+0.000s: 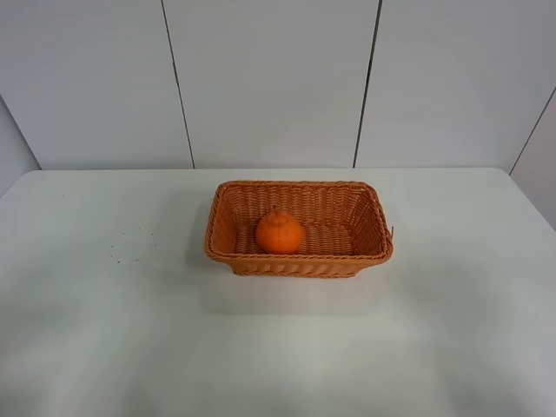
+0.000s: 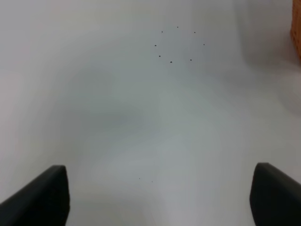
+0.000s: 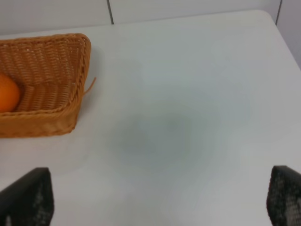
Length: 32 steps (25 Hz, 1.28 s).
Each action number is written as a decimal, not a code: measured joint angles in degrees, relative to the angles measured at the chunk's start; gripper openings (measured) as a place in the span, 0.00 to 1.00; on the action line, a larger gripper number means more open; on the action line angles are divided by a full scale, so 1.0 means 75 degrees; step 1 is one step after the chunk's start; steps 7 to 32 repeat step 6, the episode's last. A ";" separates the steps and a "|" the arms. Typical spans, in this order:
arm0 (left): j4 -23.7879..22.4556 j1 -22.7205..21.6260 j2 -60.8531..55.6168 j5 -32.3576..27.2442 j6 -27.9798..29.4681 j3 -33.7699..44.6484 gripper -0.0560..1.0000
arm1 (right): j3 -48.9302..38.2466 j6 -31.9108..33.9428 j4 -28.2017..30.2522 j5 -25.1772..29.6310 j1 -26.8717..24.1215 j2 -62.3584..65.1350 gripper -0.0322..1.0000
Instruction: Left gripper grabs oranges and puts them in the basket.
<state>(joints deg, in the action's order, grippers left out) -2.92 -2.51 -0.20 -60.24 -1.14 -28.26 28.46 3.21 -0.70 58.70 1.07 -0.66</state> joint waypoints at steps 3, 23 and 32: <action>0.0000 0.0000 0.0000 0.0000 0.0000 0.0000 0.88 | 0.0000 0.0000 0.0000 0.0000 0.0000 0.0000 0.70; 0.0000 0.0000 0.0000 0.0000 0.0000 0.0000 0.88 | 0.0000 0.0000 0.0000 0.0000 0.0000 0.0000 0.70; 0.0000 0.0000 0.0000 0.0000 0.0000 0.0000 0.88 | 0.0000 0.0000 0.0000 0.0000 0.0000 0.0000 0.70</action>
